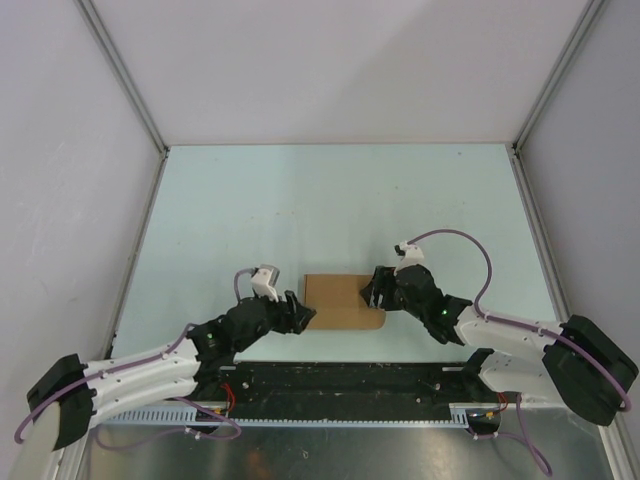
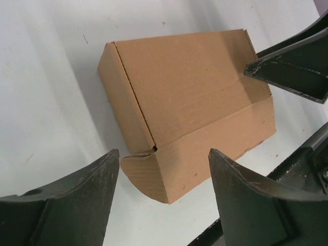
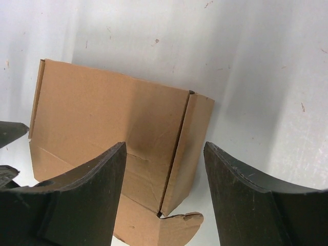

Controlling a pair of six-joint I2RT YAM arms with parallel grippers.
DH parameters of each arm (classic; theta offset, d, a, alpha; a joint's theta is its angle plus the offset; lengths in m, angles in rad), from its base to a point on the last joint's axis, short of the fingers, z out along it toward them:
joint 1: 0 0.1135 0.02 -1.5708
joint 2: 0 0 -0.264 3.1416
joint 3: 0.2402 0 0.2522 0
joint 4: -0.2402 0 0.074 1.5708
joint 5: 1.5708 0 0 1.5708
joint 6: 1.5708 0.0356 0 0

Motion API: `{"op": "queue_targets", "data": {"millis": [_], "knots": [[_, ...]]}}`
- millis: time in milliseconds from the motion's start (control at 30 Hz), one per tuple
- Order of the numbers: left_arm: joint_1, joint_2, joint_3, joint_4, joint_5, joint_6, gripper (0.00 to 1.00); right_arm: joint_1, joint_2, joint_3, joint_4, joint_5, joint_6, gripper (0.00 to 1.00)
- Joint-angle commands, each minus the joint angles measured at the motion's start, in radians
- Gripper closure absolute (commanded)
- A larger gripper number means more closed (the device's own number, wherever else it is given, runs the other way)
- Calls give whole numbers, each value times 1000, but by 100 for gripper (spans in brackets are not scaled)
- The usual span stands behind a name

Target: Fold the paper box

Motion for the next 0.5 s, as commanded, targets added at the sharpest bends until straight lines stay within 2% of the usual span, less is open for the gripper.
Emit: {"op": "queue_targets", "data": {"millis": [0,467], "knots": [[-3,51,6,28,46,-22,25,-2,7,35,44,-10,-14,34],[-12,84,14,40,87,-41,20,-4,11,35,46,-16,-15,33]]}}
